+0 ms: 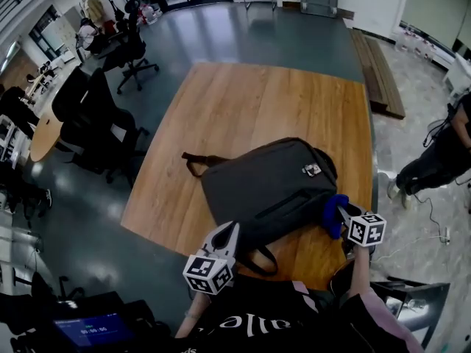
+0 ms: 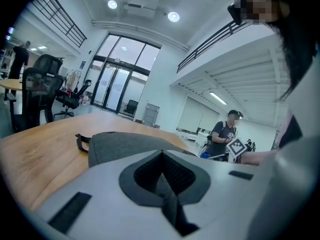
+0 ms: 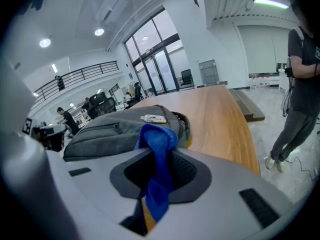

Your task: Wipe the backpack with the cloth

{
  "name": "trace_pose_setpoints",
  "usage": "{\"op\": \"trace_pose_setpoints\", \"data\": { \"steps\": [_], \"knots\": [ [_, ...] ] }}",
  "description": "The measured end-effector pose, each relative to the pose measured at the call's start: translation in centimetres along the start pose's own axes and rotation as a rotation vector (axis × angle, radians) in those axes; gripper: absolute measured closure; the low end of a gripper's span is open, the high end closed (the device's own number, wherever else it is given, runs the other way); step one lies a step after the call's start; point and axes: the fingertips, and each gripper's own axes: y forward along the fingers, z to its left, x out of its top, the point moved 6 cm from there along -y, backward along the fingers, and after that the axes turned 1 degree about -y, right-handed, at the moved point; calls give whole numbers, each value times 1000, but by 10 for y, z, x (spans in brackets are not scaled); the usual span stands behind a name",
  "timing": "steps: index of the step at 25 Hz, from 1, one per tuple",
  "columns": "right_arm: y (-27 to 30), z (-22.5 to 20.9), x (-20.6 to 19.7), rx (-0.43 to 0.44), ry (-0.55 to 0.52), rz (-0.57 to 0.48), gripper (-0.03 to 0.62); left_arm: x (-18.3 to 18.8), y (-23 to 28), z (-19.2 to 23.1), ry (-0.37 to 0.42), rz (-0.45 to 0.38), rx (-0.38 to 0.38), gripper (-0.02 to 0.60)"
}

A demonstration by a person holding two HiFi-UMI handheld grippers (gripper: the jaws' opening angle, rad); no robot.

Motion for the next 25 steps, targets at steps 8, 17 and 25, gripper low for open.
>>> {"op": "trace_pose_setpoints", "data": {
  "steps": [8,17,25],
  "knots": [
    [-7,-35,14,-84,72,-47,528,-2,1,-2,-13,8,14,583],
    [-5,-60,21,-115,154,-32,528,-9,-2,-4,-35,20,32,583],
    [30,-54,57,-62,54,13,528,-11,-5,-5,-29,38,33,583]
  ]
}}
